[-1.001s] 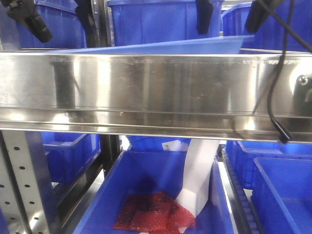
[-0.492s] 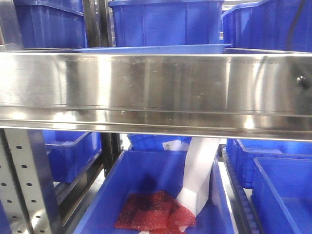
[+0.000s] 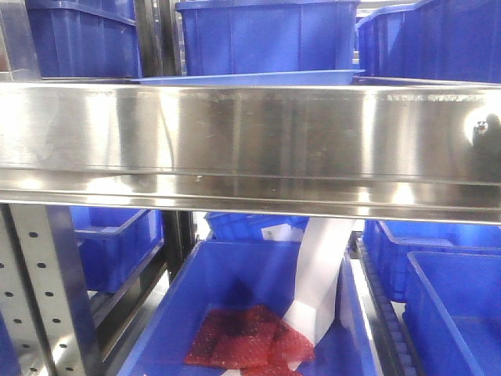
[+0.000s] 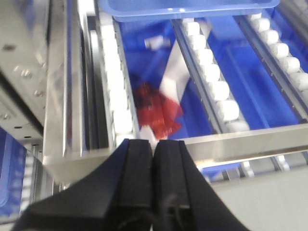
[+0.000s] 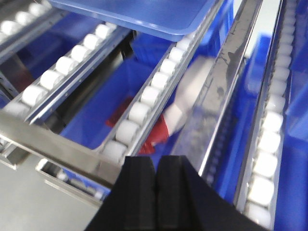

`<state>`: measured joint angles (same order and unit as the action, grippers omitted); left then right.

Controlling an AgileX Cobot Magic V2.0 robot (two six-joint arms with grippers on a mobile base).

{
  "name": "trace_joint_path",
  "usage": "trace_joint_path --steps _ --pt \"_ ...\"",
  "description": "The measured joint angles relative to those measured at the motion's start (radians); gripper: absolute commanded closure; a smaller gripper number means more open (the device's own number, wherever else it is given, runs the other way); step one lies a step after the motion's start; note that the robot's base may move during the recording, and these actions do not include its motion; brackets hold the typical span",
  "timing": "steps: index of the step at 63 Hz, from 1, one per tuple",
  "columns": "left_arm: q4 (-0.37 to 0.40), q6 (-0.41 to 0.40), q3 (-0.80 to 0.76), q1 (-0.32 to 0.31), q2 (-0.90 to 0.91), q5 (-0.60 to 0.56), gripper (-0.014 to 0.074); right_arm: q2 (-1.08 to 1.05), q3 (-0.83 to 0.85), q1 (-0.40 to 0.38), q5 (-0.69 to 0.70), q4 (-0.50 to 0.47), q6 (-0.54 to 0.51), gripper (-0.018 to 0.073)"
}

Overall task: Grab blue tray and place on right shelf
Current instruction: 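Open both grippers and raise them away from the tray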

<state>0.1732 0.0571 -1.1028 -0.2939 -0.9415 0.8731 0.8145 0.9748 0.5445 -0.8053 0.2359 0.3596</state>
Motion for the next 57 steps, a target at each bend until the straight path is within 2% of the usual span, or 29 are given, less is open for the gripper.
trace_joint_path --steps 9,16,26,37,57 --pt "0.001 0.001 0.239 0.000 0.225 -0.136 0.0645 -0.233 -0.240 0.000 0.128 0.029 0.000 0.0504" --pt "0.004 0.001 0.389 0.000 0.381 -0.194 0.0645 -0.383 -0.404 0.000 0.214 0.074 -0.004 0.0504" --pt "0.008 0.001 0.538 0.000 0.553 -0.301 0.0645 -0.541 -0.578 0.000 0.332 0.118 -0.004 0.0504" --pt "0.014 0.002 0.612 0.000 0.661 -0.403 0.0645 -0.591 -0.639 0.000 0.408 0.128 -0.004 0.0504" --pt "0.016 0.002 0.619 0.000 0.673 -0.406 0.0645 -0.592 -0.641 0.000 0.422 0.132 -0.004 0.0504"
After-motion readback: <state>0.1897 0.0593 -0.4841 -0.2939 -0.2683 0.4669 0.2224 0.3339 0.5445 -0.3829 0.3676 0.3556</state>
